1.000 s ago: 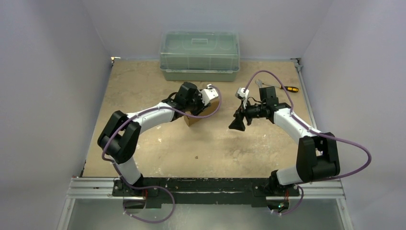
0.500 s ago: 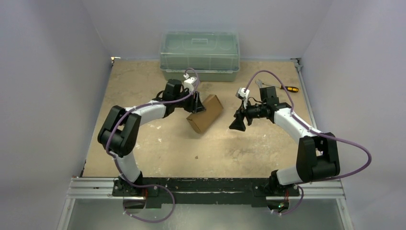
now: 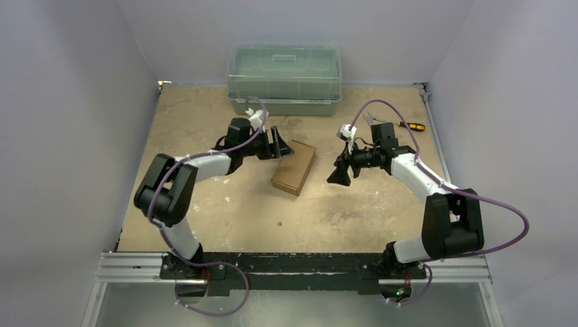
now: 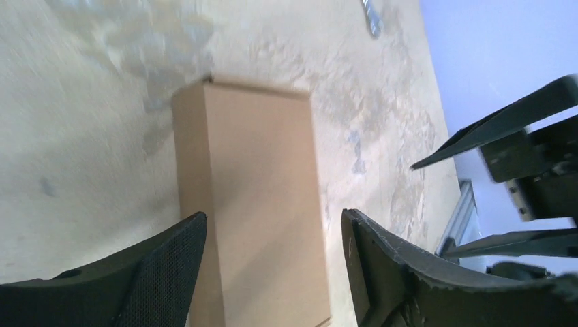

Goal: Fold the paper box

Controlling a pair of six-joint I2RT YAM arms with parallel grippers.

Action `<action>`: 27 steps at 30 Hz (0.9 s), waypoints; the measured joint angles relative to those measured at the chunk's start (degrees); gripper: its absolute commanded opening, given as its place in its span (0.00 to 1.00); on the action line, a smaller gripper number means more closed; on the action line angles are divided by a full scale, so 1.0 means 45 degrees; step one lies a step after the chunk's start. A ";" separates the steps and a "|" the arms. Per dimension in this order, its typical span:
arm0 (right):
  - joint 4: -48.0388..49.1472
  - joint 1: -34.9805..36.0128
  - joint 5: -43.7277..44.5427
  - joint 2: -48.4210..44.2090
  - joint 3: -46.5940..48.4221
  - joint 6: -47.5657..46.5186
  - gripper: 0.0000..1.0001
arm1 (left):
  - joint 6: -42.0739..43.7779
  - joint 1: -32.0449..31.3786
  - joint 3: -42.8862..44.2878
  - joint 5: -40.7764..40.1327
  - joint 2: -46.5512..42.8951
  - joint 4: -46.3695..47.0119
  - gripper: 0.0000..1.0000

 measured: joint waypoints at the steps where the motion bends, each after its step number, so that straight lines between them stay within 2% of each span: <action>1: 0.0000 0.0000 0.0005 0.0000 0.0000 0.0000 0.80 | 0.0083 0.0000 0.0000 -0.0364 -0.0452 -0.0160 0.67; 4: 0.0073 -0.0010 0.0053 0.0000 0.0000 0.0121 0.74 | 0.0374 0.0005 -0.0204 -0.1846 -0.2195 -0.0427 0.42; 7: 0.0525 -0.0010 0.0325 -0.0005 -0.0010 0.0733 0.59 | 0.0563 0.0015 -0.1064 -0.3521 -0.4056 -0.0374 0.28; 11: 0.1472 -0.0010 0.1073 -0.0005 -0.0155 0.1953 0.31 | 0.0782 0.0015 -0.1676 -0.4707 -0.4483 -0.0554 0.09; 16: 0.2375 0.0165 0.2103 0.0010 -0.0437 0.3376 0.10 | 0.1107 0.0015 -0.1744 -0.5042 -0.3016 -0.0845 0.07; 18: 0.2735 0.0330 0.2477 0.0058 -0.0481 0.3842 0.05 | 0.1127 0.0015 -0.1744 -0.5003 -0.2322 -0.0869 0.06; 27: 0.3891 0.1783 0.3847 0.1846 -0.0505 0.5659 0.03 | 0.1073 -0.0413 -0.1894 -0.4104 -0.0816 -0.0515 0.05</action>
